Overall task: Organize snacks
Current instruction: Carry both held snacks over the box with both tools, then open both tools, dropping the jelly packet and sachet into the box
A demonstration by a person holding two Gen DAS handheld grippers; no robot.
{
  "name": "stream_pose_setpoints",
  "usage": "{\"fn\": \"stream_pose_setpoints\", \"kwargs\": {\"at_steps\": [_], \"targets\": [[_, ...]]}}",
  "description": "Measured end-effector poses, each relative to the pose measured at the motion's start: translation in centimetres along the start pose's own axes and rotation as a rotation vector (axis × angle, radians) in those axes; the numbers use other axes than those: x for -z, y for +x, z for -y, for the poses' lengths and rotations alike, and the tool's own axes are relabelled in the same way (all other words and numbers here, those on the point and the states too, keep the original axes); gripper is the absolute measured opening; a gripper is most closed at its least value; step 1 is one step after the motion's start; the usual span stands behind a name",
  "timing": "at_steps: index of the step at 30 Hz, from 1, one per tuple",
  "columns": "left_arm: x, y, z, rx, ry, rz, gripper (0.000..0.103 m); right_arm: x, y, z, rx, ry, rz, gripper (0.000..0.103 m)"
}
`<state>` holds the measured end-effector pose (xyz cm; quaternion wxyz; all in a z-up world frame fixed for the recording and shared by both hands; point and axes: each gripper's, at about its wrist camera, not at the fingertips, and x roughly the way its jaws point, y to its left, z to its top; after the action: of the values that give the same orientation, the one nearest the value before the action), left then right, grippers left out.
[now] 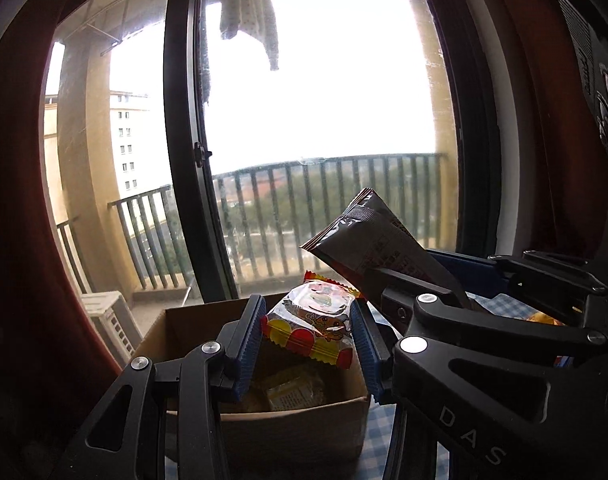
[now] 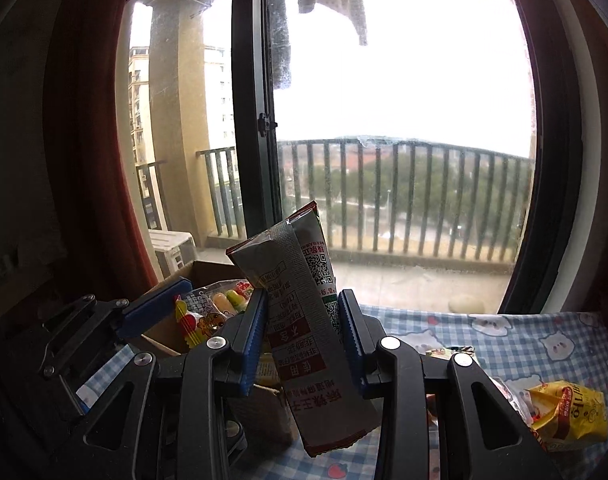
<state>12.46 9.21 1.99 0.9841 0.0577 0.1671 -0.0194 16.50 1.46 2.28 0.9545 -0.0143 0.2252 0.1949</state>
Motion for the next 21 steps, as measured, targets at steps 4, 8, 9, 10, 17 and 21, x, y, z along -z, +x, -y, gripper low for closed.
{"fn": "stream_pose_setpoints", "kwargs": {"at_steps": [4,8,9,10,17,21], "targets": [[0.3,2.9,-3.0,-0.031,-0.043,-0.054,0.044,-0.9,4.0,-1.5,-0.039,-0.001,-0.026,0.039],[1.5,6.2,-6.2,-0.075,-0.125,-0.145,0.05,-0.8,8.8,-2.8,-0.108,0.005,-0.061,0.04],[1.9,6.9,-6.9,-0.089,-0.144,-0.179,0.062,-0.8,9.9,-3.2,-0.119,0.001,-0.071,0.045],[2.3,7.5,-7.4,-0.1,-0.155,-0.207,0.079,-0.6,10.8,-3.5,-0.121,-0.004,-0.088,0.06],[3.2,7.1,-7.0,-0.079,-0.164,-0.235,0.094,0.2,11.6,-4.3,-0.12,-0.011,-0.144,0.096],[2.6,5.7,-5.3,-0.047,-0.172,-0.225,0.099,0.2,10.0,-2.9,-0.126,0.022,-0.171,0.096]]}}
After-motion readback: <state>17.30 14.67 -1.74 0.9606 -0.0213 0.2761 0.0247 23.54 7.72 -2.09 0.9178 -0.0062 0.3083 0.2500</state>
